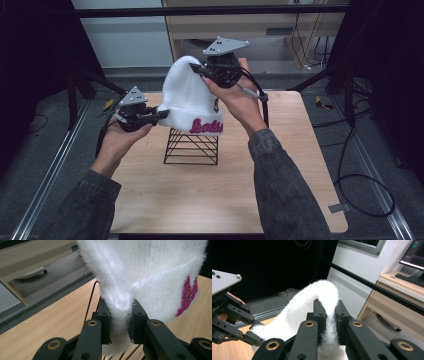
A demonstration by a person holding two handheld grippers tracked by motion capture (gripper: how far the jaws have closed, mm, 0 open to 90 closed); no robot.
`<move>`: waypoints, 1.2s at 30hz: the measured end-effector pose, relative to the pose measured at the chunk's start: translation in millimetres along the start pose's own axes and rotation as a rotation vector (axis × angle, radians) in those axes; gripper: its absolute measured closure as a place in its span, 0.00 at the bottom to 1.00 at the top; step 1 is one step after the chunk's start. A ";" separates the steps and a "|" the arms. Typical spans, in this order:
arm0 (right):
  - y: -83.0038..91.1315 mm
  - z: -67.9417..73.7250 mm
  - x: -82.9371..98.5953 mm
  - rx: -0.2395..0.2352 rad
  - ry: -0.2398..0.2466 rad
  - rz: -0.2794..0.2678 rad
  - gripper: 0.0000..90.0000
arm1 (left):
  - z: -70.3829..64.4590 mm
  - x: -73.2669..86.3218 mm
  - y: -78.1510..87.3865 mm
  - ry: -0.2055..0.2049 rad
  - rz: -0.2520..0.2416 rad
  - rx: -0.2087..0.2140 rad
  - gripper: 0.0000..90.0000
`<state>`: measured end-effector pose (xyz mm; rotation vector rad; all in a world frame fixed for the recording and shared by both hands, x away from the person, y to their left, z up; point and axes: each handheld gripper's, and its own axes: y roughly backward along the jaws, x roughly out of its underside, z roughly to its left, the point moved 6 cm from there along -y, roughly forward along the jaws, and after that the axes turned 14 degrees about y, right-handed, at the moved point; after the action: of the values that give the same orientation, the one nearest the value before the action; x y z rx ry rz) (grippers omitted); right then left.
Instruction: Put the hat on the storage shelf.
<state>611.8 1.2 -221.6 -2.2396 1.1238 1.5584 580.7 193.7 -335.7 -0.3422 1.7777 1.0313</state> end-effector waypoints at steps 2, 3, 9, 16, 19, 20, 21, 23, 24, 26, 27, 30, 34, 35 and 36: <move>-0.5 -0.1 1.6 -0.001 -0.002 0.004 0.93 | 0.7 2.4 -1.9 0.003 0.005 0.001 0.83; -3.0 -0.4 6.4 -0.004 -0.001 0.014 0.93 | 2.1 5.0 -4.5 0.008 0.009 0.000 0.83; -8.7 -0.6 14.9 -0.012 0.001 0.028 0.93 | 5.3 9.3 -9.7 0.022 0.009 -0.011 0.83; -11.5 -2.9 26.1 -0.018 -0.011 0.045 0.93 | 9.3 18.2 -16.5 0.033 0.021 -0.016 0.83; -12.4 -1.0 29.7 -0.026 -0.013 0.046 0.93 | 9.6 22.2 -18.0 0.033 0.025 -0.016 0.83; -12.4 0.1 30.4 -0.030 -0.015 0.044 0.93 | 9.8 24.3 -18.4 0.032 0.026 -0.013 0.83; -11.8 3.2 32.0 -0.045 -0.012 0.035 0.92 | 10.0 25.8 -18.7 0.032 0.026 -0.012 0.83; -11.5 5.9 33.7 -0.053 -0.008 0.035 0.93 | 12.0 32.1 -20.1 0.033 0.033 -0.015 0.83; -11.8 7.2 34.6 -0.056 -0.008 0.037 0.92 | 12.8 33.9 -20.9 0.034 0.034 -0.018 0.83; -12.7 9.2 36.3 -0.063 -0.004 0.040 0.92 | 13.8 36.9 -21.8 0.033 0.037 -0.019 0.83; -12.8 10.4 37.0 -0.066 -0.004 0.041 0.92 | 13.8 36.9 -21.8 0.033 0.037 -0.019 0.83; -12.3 14.3 38.4 -0.076 0.000 0.043 0.92 | 15.8 42.5 -22.5 0.038 0.040 -0.019 0.83; -11.6 18.6 39.3 -0.085 0.009 0.048 0.92 | 16.4 47.0 -22.6 0.039 0.044 -0.017 0.83; -11.4 19.6 39.2 -0.087 0.011 0.047 0.92 | 16.0 48.8 -21.5 0.035 0.045 -0.018 0.83; -9.7 22.5 38.3 -0.094 0.016 0.043 0.92 | 15.9 49.4 -21.2 0.034 0.042 -0.016 0.83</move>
<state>608.2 2.0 -267.0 -2.3061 1.1336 1.6451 581.9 204.5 -390.7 -0.3353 1.8141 1.0758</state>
